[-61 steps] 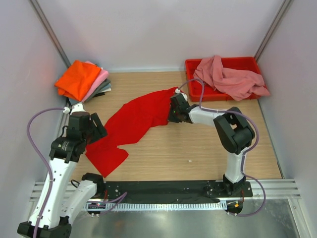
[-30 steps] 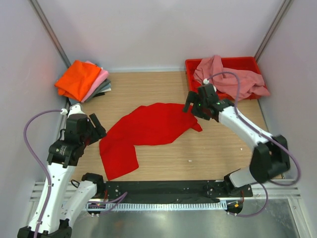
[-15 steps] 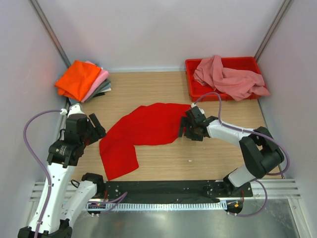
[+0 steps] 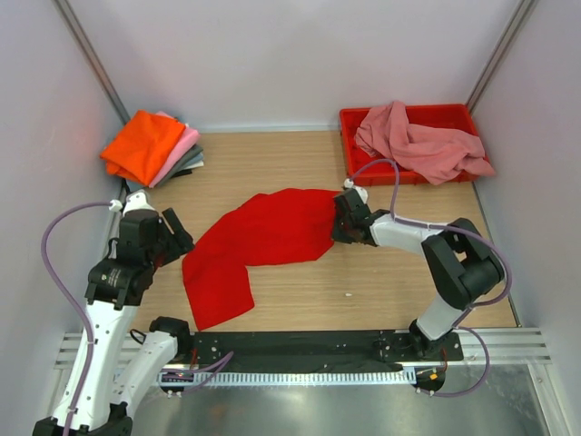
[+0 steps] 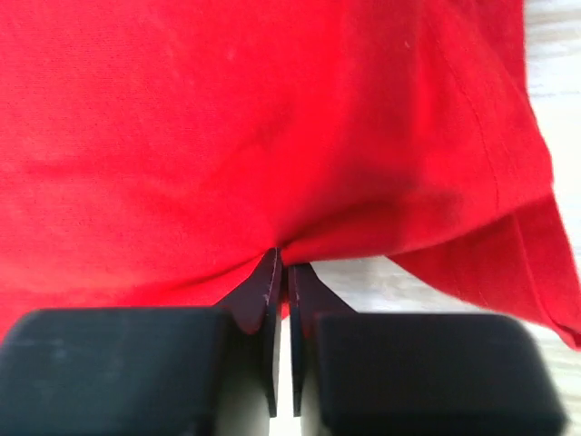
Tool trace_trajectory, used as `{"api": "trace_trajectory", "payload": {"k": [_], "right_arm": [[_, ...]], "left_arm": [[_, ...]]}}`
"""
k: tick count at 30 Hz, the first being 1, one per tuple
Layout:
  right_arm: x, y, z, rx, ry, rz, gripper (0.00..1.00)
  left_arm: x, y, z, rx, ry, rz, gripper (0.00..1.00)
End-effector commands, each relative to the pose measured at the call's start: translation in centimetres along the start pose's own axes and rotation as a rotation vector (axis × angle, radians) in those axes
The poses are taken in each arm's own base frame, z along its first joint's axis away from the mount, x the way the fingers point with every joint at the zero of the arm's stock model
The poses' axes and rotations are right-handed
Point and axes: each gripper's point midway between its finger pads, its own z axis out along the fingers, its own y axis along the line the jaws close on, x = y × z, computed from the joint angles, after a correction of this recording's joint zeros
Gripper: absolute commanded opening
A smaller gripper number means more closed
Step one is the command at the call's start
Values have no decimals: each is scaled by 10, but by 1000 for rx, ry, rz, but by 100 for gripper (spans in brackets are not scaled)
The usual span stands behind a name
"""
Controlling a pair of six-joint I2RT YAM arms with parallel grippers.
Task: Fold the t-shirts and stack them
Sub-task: Move the tshirt to the center of the board
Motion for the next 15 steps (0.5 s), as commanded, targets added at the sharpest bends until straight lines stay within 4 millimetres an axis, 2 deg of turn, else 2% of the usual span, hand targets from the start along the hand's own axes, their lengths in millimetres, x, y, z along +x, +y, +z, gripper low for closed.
{"api": "trace_trajectory", "payload": {"k": [1,2,3,4,5,6,7,8,10,11,12,13,14,15], "right_arm": [[-25,5,-33,-9,-72,10,4],[-24,4,-43,-6,-66,12,2],[-20,4,-62,-18,-37,7,1],[-12,4,-65,-23,5,-6,2],[-13,9,-78,-52,16,-17,1],[2,1,-89,-22,96,-40,1],[2,15,-101,-87,141,-70,2],[10,15,-107,-93,194,-82,1],[10,37,-116,-205,249,-102,1],[15,41,-103,-212,309,-100,1],[-3,56,-99,-252,303,-97,1],[-9,62,-86,-268,336,-105,2],[0,63,-58,-278,470,-76,11],[-48,92,-52,-336,398,-100,31]], "left_arm": [[-8,-5,-1,26,-36,-9,68],[-8,-5,-1,28,-37,-7,68],[-8,-5,0,29,-34,-7,68],[-7,-5,0,30,-33,-7,68],[-8,-6,0,32,-32,-7,68],[-8,-5,0,31,-32,-7,68],[-8,-5,0,30,-34,-8,68],[-8,-4,0,31,-34,-10,68],[-9,-4,-2,32,-43,-16,68],[-11,-3,-2,32,-49,-20,68],[-12,-2,-4,34,-58,-23,68],[-12,-1,-5,31,-63,-27,68],[-13,0,-5,27,-67,-29,68],[-13,0,-5,25,-70,-31,68]]}}
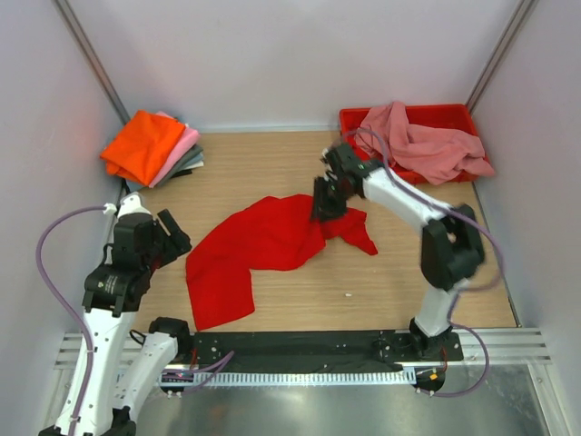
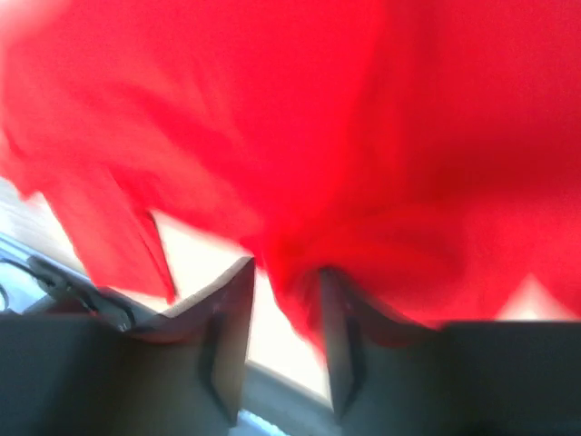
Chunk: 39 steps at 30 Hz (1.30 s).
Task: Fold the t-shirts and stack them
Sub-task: Move the tshirt to the center of the board, then flatten the tshirt out
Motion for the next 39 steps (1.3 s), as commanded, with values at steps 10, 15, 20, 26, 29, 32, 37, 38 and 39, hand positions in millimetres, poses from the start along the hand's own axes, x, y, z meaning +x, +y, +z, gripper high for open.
{"api": "trace_trajectory", "payload": {"k": [10,15,20,26,29,32,37,38,39], "right_arm": [[-179,-6,6,169,-203,-4,78],[-119,-48,-14,285,-287,9,77],[-76,-46,-43,191,-359,45,68],[-16,-46,-12,39,-302,31,67],[-4,-46,6,24,-258,5,67],[-2,-43,25,-11,-239,-35,67],[0,-49,50,-10,-211,-35,68],[0,-50,53,-10,-210,-35,67],[1,-49,56,-14,-205,-35,67]], "left_arm": [[-11,-1,-4,14,-59,-16,69],[-11,-3,-4,22,-58,-14,68],[-11,-3,-3,22,-54,-12,68],[-10,-4,-3,25,-52,-10,69],[-10,-4,-2,23,-48,-10,68],[-10,-3,-2,18,-45,-9,69],[-10,-3,-1,19,-45,-8,69],[-9,-3,-1,17,-41,-7,69],[-10,-3,0,16,-42,-8,69]]}}
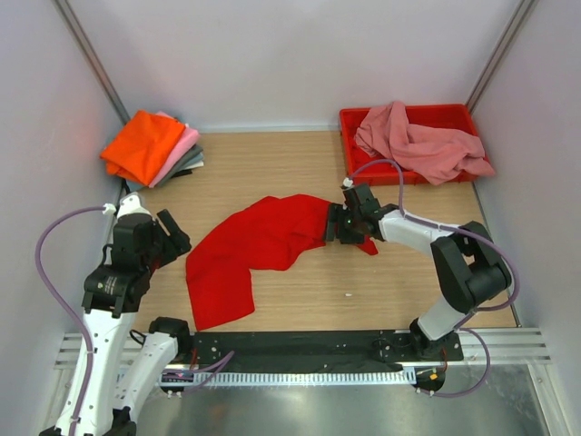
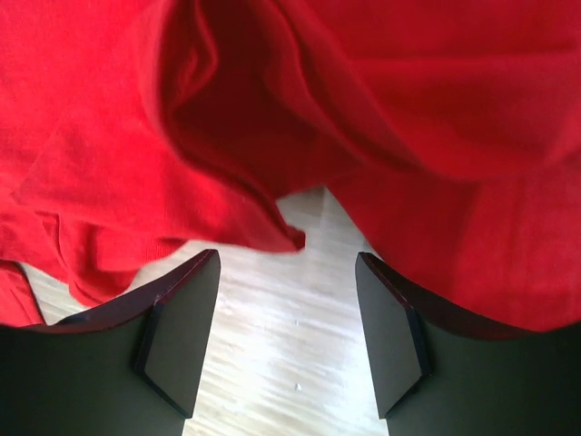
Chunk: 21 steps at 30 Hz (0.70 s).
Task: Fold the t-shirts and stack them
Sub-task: Flatten the tshirt out
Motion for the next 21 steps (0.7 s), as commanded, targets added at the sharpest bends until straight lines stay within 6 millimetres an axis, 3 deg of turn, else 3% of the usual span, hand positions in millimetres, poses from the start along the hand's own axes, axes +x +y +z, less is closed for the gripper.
{"api": "trace_trajectory", "payload": {"k": [1,5,10,11,13,17,20,21], "right_arm": [[-14,12,13,-63,-55,-27,67],[-11,10,22,-60,-41,-31,59],[-9,11,26,-78,-31,-41,31],[-9,12,25,-81,-31,-44,31],[-8,13,23,-83,-26,-50,20],[-15,17,2,-87,-57,-51,3],[-22,6,-21,2,-100,-28,1],[-28,3,-44,32,-144,-17,1]], "left_arm": [[-8,-4,3,13,-24,-1,69],[-6,-4,5,5,-14,1,69],[-6,-3,6,-2,-11,0,68],[-6,-3,6,-2,-11,0,69],[-6,-3,6,-3,-12,-1,68],[-5,-1,12,-24,-4,-6,69],[10,-7,29,-29,106,21,68],[12,-10,32,-30,138,37,66]]}}
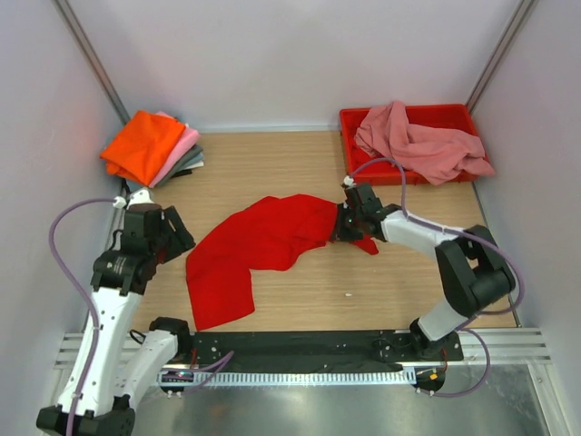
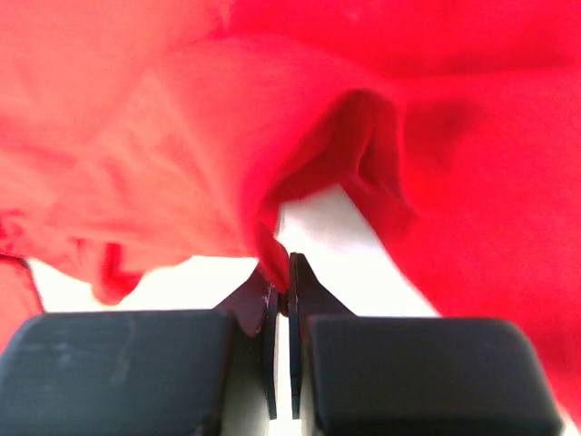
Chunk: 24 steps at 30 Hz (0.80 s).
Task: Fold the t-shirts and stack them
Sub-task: Flatten the tshirt out
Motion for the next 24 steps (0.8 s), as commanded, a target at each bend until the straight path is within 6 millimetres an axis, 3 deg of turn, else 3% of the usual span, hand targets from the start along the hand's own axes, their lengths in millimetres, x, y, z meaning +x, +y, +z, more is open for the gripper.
{"api": "trace_trajectory", "payload": {"k": [1,4,5,6,8,10,11,14,16,19,24], "right_arm": [[-32,-10,-58,120,-173,19,2],[-60,-42,-109,226,-326,81,1],[-66,-51,-118,243,-350,101,1],[-71,-77,-129,284,-352,158,1],[-79,-90,-141,283,-360,194,1],[-81,-101,-150,292,-367,223,1],[-81,-103,-152,289,-371,225,1],[-77,-108,-156,311,-373,227,1],[-72,-108,-154,305,-362,229,1],[-71,-103,-150,268,-359,229,1],[-67,-97,-145,234,-329,221,1]], "left_arm": [[11,-9,21,-21,122,44,65],[24,-12,21,-93,162,79,64],[35,-24,19,-58,186,97,64],[45,-33,19,-31,210,95,64],[65,-52,18,16,249,84,64],[88,-50,21,-3,288,97,64],[101,-54,18,10,313,104,63],[139,-40,17,-9,366,116,62],[151,-43,12,19,356,141,63],[171,-50,16,63,376,112,63],[213,-58,22,61,414,207,62]]}}
